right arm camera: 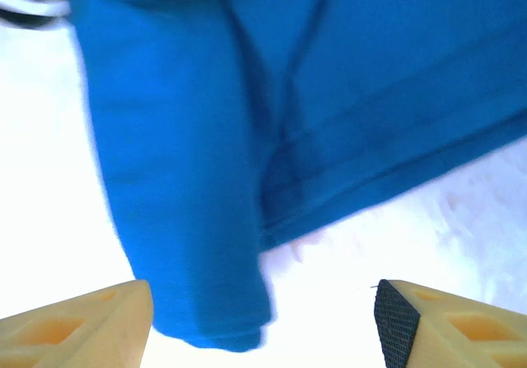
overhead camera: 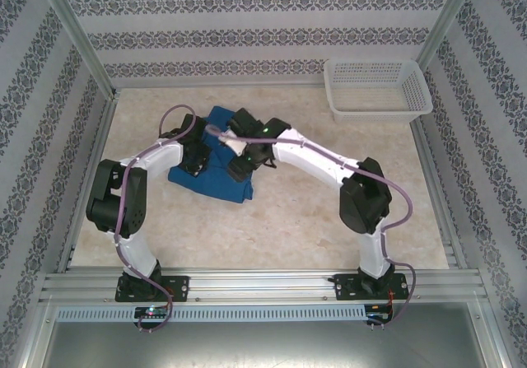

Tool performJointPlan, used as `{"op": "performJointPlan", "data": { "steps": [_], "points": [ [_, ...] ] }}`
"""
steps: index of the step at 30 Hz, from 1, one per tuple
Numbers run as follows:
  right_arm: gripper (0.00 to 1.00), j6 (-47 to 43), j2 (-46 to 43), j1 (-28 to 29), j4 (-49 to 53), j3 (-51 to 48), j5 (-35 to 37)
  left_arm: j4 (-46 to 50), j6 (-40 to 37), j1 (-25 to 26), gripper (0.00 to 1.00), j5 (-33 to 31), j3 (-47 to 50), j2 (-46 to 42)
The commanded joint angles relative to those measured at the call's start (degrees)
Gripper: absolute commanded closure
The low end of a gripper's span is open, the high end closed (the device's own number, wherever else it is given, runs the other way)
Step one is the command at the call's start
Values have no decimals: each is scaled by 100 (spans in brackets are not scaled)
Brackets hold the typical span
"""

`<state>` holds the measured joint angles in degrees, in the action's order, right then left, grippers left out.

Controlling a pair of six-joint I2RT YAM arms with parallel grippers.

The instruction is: Roll up the long pants

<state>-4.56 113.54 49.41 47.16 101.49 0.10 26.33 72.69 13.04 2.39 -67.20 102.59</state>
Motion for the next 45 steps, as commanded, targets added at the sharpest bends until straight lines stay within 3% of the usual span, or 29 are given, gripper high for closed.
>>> {"op": "performJointPlan", "data": {
  "steps": [1,9,19,22,23,24,28,29,31,33,35,36,40,45],
  "points": [
    [27,-296,45,770,-433,-347,1279,311,-17,-128,100,-188,-121,197],
    [23,-1030,857,1451,-894,-345,2318,256,-60,-130,100,-32,-158,238],
    [24,-2312,1817,1211,-1783,50,2877,205,-115,-129,100,87,-103,130],
    [40,-2545,2033,981,-1996,162,2593,139,-114,-134,100,172,-10,54],
    [65,-2513,2071,892,-1922,254,2354,107,-109,-130,100,194,34,15],
    [98,-2462,2072,830,-1938,278,2198,93,-106,-130,100,205,71,-26],
    [100,-2280,2037,676,-1828,338,1718,4,-218,-215,100,174,89,-220],
    [100,-2265,1980,667,-1807,311,1655,28,-267,-300,97,179,12,-255],
    [100,-2165,1860,667,-1725,259,1573,97,-366,-527,78,221,-225,-300],
    [100,-1996,1689,661,-1566,217,1405,258,-537,-811,39,269,-578,-309],
    [100,-1755,1483,656,-1316,160,1135,555,-769,-1053,15,281,-1093,-271],
    [100,-1635,1415,653,-1200,169,989,667,-875,-1139,11,296,-1278,-253],
    [100,-1066,1126,650,-308,322,-96,1019,-1147,-1355,10,341,-1784,-301],
    [100,-675,999,559,639,920,-1088,934,-1122,-1562,9,410,-1424,-682]
  ]
}}
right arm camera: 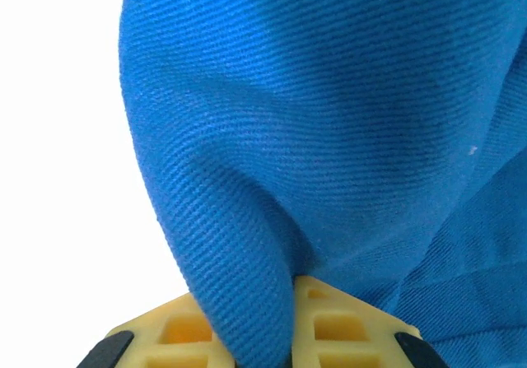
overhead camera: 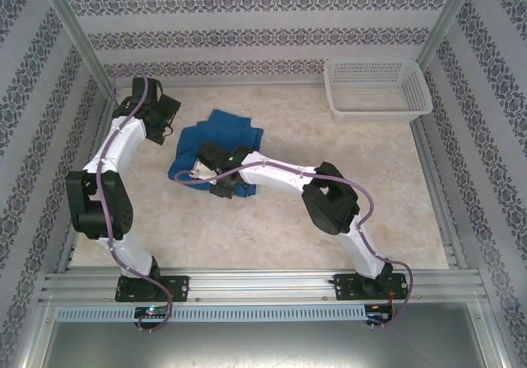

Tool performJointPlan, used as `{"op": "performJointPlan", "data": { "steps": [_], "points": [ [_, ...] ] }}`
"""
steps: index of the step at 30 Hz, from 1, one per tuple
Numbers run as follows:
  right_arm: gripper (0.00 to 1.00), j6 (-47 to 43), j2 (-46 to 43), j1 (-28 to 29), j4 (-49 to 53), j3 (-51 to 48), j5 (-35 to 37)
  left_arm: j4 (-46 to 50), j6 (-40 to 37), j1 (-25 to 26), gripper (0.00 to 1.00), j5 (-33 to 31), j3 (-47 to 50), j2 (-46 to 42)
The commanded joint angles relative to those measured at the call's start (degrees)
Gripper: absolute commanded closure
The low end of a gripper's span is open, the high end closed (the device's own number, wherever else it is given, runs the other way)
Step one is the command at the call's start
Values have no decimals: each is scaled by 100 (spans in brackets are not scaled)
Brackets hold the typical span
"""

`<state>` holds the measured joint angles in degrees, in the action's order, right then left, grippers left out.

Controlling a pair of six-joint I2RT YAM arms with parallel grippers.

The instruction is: Roll up the long pants

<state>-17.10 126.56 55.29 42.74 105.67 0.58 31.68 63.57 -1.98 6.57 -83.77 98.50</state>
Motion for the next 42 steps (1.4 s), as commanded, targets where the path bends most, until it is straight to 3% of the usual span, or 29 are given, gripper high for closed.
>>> {"op": "performJointPlan", "data": {
  "steps": [1,7,10,15,18,29,42],
  "points": [
    [100,629,-264,-67,1282,685,-1313,338,-189,-92,9,26,370,-359],
    [100,901,331,-425,2473,2284,-2293,236,-187,-101,11,136,992,-840],
    [100,1001,747,-697,2904,3070,-2703,199,-187,-102,20,143,1282,-1106],
    [100,1159,1334,-1184,3197,3737,-3325,153,-161,-101,66,238,1562,-1415],
    [100,1335,1591,-1477,3134,3871,-3825,167,-152,-101,78,275,1593,-1464],
    [100,2400,1930,-2191,2164,3779,-4952,8,-52,-53,79,451,1634,-1389],
    [100,2843,2426,-2723,1484,2933,-4923,-962,-113,1091,70,650,985,-26]
  ]
}}
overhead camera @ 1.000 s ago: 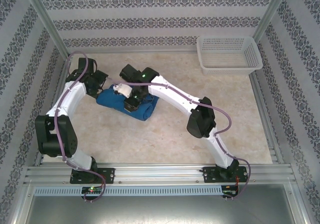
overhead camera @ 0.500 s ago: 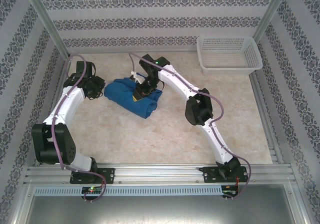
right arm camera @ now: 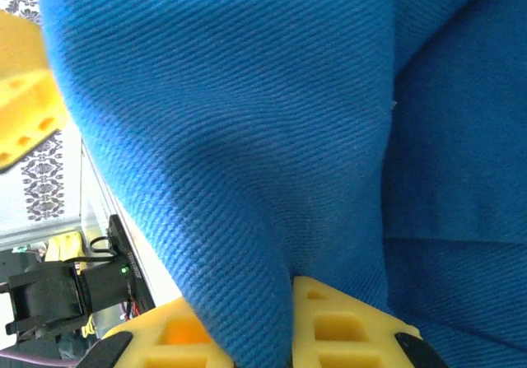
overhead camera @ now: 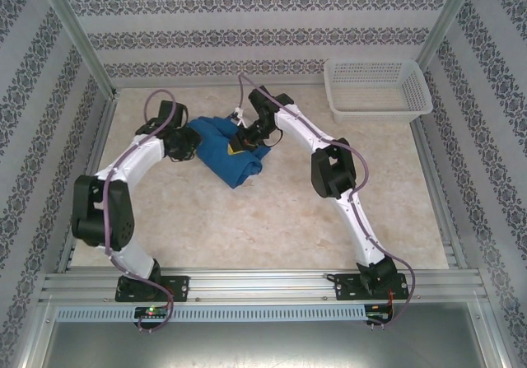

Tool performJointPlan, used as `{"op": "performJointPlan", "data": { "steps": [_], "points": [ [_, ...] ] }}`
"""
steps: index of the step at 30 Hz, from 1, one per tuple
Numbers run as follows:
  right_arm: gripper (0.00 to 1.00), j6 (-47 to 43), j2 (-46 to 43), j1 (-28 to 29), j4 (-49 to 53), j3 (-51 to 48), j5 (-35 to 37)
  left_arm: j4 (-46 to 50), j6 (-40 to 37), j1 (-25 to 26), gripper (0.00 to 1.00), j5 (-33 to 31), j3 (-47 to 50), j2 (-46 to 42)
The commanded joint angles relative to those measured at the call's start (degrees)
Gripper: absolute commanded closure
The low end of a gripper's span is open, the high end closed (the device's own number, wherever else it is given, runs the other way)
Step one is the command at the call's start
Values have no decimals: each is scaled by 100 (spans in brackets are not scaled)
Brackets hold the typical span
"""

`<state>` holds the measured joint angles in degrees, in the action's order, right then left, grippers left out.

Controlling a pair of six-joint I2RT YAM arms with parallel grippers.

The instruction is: Roll up the long pants

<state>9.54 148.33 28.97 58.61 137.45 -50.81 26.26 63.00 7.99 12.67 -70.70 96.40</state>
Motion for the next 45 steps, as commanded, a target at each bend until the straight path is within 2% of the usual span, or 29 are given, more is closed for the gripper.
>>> {"op": "performJointPlan", "data": {
  "steps": [1,10,11,13,14,15,20,25,28,31,36,38,41,45],
  "points": [
    [100,128,264,-102,-96,-308,280,-484,-47,150,70,61,-431,319],
    [100,-383,320,-93,199,-708,891,-385,-95,299,70,102,-1466,1617],
    [97,-406,284,-82,216,-727,1043,-385,-95,300,70,107,-1530,1737],
    [50,-564,176,-9,402,-700,1716,-353,-104,295,71,126,-1692,2022],
    [39,-634,86,39,475,-714,1998,-335,-104,294,71,164,-1772,2137],
    [31,-695,-66,99,521,-760,2308,-324,-95,300,71,200,-1830,2256],
    [18,-508,-1440,601,-1,-1727,4174,-358,-43,309,72,256,-1831,2419],
    [13,11,-2511,1481,-578,-2426,5977,-394,-3,317,72,298,-1752,2410],
    [9,229,-2522,2075,-583,-2234,6909,-478,78,325,73,359,-1640,2384],
    [7,252,-2072,2577,-416,-1637,7576,-547,133,327,72,385,-1535,2336],
    [4,227,-797,2813,430,-69,8085,-542,118,326,73,403,-1422,2189],
    [3,106,-451,2813,534,269,8290,-553,115,335,73,402,-1370,2119],
    [2,-59,-275,2807,334,238,8621,-561,108,330,73,404,-1332,2069],
    [2,-92,-358,2735,-237,-241,8450,-790,273,333,73,632,-1223,2026]
  ]
}}
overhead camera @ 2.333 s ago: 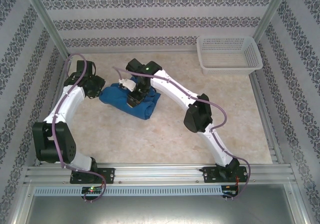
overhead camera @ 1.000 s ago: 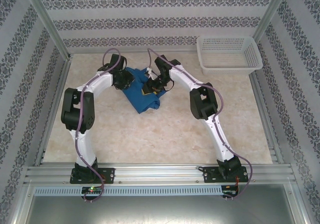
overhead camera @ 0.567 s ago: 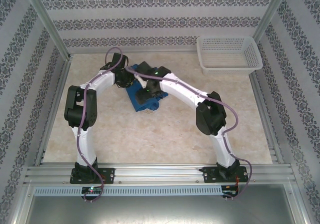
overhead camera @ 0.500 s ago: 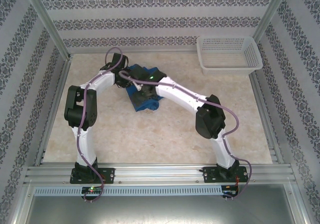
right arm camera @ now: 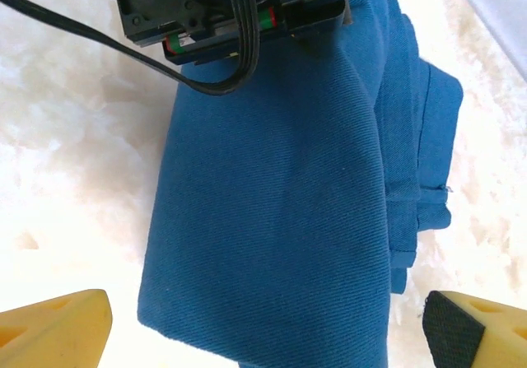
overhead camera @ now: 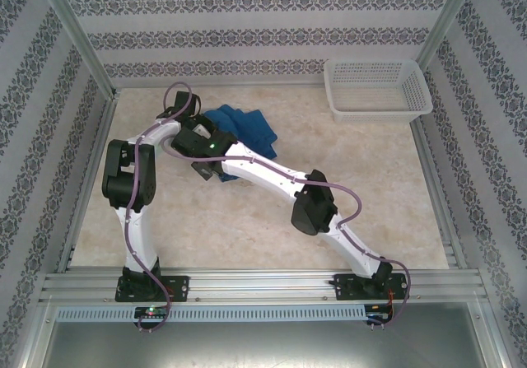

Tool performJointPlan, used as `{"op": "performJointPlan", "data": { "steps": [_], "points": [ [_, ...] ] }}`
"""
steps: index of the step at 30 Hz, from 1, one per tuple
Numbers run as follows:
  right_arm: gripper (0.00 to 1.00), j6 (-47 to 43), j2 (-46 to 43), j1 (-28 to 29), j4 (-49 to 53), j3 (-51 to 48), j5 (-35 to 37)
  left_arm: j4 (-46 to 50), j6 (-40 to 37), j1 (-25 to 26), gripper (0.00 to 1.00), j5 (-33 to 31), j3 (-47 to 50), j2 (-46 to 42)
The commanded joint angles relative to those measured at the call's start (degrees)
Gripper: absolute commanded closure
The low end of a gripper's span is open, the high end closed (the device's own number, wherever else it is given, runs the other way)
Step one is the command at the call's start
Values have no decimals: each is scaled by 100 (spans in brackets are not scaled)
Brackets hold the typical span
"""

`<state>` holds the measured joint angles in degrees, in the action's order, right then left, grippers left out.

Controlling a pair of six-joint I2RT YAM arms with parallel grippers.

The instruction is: Roll up the long pants

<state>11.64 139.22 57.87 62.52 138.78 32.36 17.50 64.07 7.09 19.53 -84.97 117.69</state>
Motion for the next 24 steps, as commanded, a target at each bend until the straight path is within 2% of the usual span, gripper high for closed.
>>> {"op": "performJointPlan", "data": {
  "steps": [1,6,9,12,13,14,16,18,19,24],
  "points": [
    [2,-270,586,-199,-642,-395,57,-3,228,421,73,25,250,-121],
    [2,-60,518,-375,-450,-527,-141,-40,221,426,72,122,256,-256],
    [2,9,-4,-466,-834,-1207,-289,62,121,411,70,126,-21,-321],
    [3,76,-550,-585,-1169,-1699,-477,459,-103,411,64,184,-688,-269],
    [3,122,-691,-637,-1185,-1770,-548,620,-191,411,58,174,-920,-257],
    [3,174,-832,-684,-1189,-1843,-628,770,-279,410,44,139,-1128,-247],
    [3,247,-1090,-771,-1266,-2030,-767,1055,-428,403,23,50,-1518,-210],
    [3,260,-1374,-818,-1407,-2232,-857,1372,-580,390,6,-38,-1901,-153],
    [3,261,-1484,-827,-1436,-2284,-889,1510,-634,363,1,-49,-2105,-114],
    [3,286,-1605,-803,-1243,-2039,-1135,1932,-740,99,0,-88,-2689,-29]
  ]
}}
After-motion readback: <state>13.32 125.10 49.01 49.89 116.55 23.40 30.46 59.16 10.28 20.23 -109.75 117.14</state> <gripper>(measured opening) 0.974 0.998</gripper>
